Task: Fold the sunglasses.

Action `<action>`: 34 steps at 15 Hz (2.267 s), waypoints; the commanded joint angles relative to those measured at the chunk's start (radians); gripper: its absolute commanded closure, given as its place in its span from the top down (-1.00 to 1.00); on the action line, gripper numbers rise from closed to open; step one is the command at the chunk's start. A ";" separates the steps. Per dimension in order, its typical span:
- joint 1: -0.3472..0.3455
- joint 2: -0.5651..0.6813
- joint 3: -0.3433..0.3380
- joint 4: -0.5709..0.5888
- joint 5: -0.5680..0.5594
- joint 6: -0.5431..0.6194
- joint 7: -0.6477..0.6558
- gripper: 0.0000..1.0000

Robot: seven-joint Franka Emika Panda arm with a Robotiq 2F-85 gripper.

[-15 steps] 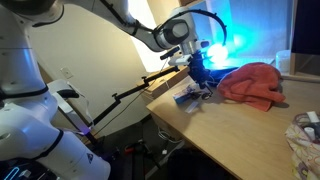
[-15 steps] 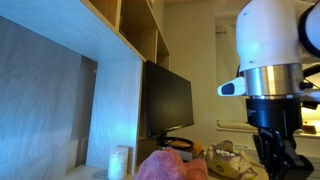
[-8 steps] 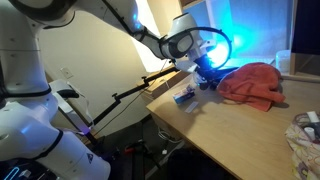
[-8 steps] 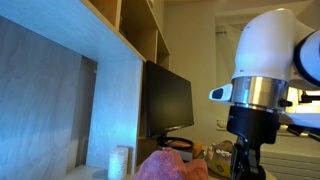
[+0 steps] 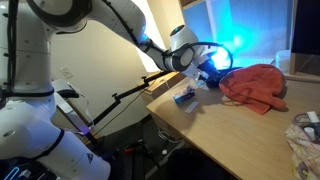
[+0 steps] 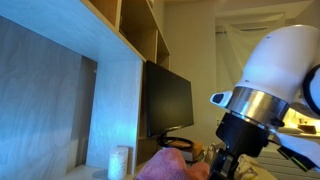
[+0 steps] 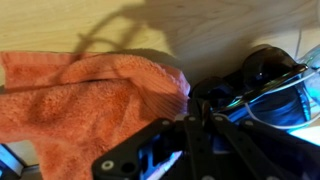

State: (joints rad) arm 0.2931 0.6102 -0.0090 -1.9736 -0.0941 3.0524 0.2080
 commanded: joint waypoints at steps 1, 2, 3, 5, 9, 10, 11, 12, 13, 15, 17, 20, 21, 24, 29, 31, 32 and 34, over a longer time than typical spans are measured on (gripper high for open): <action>0.111 0.032 -0.118 -0.002 0.039 0.117 0.080 -0.98; 0.133 0.043 -0.144 0.000 0.052 0.137 0.089 -0.98; 0.147 0.051 -0.155 0.000 0.072 0.154 0.091 -0.98; 0.197 0.060 -0.202 0.001 0.116 0.175 0.097 -0.98; 0.346 0.098 -0.349 0.016 0.198 0.193 0.163 -0.98; 0.378 0.103 -0.379 0.015 0.214 0.178 0.171 -0.98; 0.423 0.117 -0.426 0.020 0.222 0.168 0.196 -0.98; 0.461 0.131 -0.466 0.024 0.230 0.159 0.215 -0.98; 0.492 0.142 -0.494 0.026 0.236 0.145 0.230 -0.98; 0.522 0.156 -0.512 0.029 0.276 0.133 0.206 -0.98; 0.486 0.117 -0.452 0.012 0.257 0.111 0.152 -0.98; 0.261 -0.003 -0.179 -0.025 0.179 0.105 -0.010 -0.98; 0.199 -0.036 -0.102 -0.043 0.163 0.089 -0.049 -0.98; -0.005 -0.123 0.092 -0.091 0.129 -0.061 -0.153 -0.98; -0.110 -0.196 0.132 -0.104 0.124 -0.299 -0.219 -0.98; -0.116 -0.199 0.117 -0.096 0.116 -0.354 -0.212 -0.98; -0.116 -0.202 0.109 -0.095 0.106 -0.378 -0.204 -0.98; -0.085 -0.210 0.054 -0.097 0.042 -0.416 -0.134 -0.98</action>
State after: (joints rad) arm 0.1831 0.4417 0.0943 -2.0475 0.0159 2.7017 0.0067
